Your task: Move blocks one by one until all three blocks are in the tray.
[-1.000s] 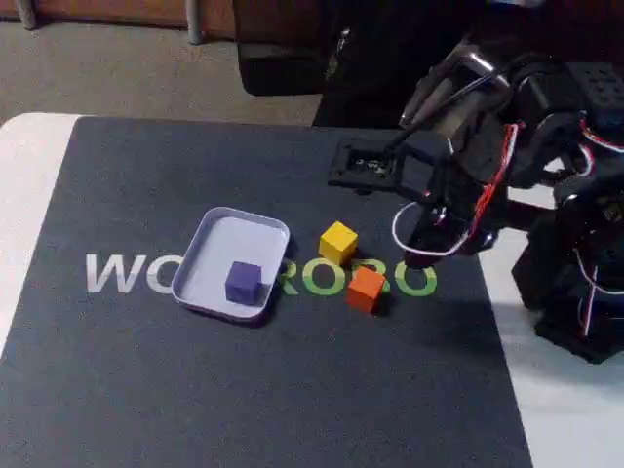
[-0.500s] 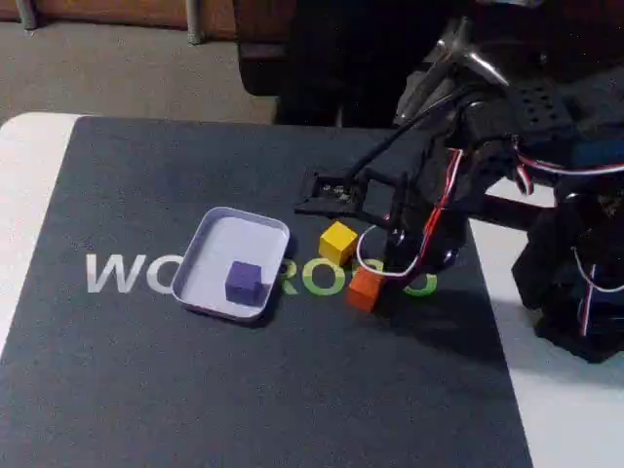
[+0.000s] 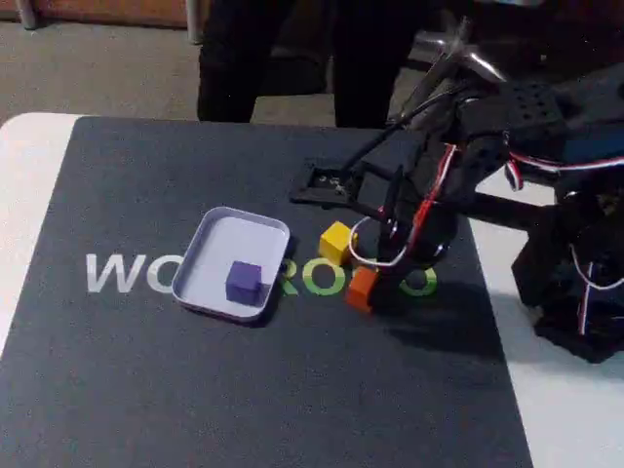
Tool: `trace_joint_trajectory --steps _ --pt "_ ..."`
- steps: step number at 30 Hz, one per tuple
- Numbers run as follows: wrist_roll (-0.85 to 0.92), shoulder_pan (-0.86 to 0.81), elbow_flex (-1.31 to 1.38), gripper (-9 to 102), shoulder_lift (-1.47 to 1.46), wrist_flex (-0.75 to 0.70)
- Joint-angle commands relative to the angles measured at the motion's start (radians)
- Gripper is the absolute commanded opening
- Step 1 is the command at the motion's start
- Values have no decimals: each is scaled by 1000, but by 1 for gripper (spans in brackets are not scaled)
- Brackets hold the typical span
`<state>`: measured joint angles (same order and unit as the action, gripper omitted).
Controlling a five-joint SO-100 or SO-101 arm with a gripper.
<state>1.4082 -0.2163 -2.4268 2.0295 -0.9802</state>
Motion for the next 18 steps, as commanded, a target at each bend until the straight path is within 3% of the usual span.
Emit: trace_joint_trajectory --steps 1,18 --pt "12 -11 43 17 -11 12" --pt "9 -12 109 14 -195 91"
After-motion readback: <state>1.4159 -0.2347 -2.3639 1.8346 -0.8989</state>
